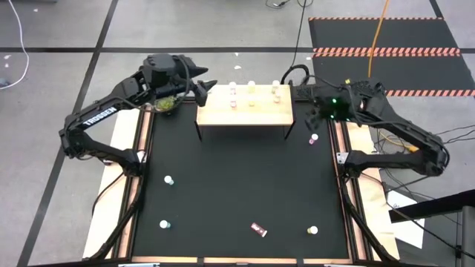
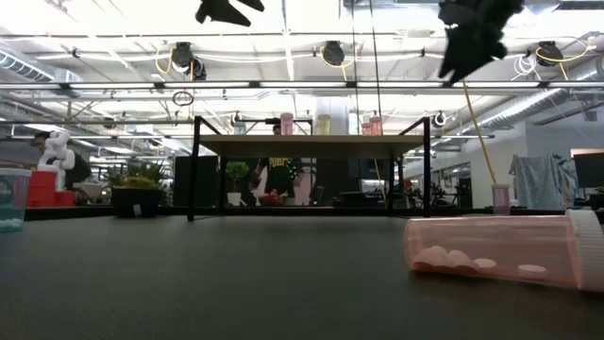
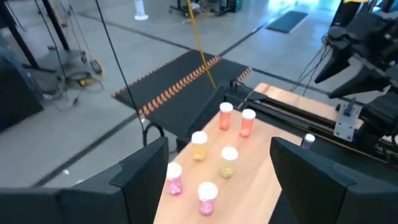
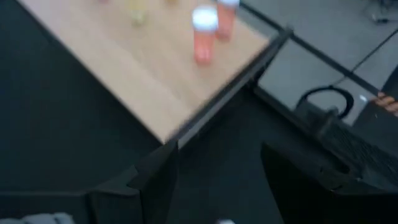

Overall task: Pick and place medicine bottles onto shelf by color
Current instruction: Put the bottom blue pill bottle aligned with the other blue pill bottle on the shelf

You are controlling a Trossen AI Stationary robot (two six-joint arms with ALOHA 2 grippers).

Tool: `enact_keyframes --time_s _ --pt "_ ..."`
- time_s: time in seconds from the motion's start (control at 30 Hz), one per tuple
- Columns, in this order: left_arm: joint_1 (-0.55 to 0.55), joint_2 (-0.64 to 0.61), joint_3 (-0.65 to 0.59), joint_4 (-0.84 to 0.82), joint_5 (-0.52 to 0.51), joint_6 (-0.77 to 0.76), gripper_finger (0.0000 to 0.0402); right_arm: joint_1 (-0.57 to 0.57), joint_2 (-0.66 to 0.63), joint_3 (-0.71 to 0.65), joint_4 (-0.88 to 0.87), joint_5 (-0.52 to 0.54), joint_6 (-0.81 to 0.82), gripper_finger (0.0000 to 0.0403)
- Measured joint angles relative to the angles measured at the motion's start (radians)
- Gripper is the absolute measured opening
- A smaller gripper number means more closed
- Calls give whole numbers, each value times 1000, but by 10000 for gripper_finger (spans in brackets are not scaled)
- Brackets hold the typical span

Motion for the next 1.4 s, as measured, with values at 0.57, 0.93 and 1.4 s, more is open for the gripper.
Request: enact_keyframes --time_s 0.57,0.93,1.4 --pt "-158 48 0 -87 -152 -412 282 1 -113 -365 35 -232 20 226" --pt "-240 -16 -1 -261 -275 -404 282 192 -123 -377 268 -343 353 225" --pt "-605 -220 -72 -726 -358 -643 282 721 329 -299 1119 0 497 190"
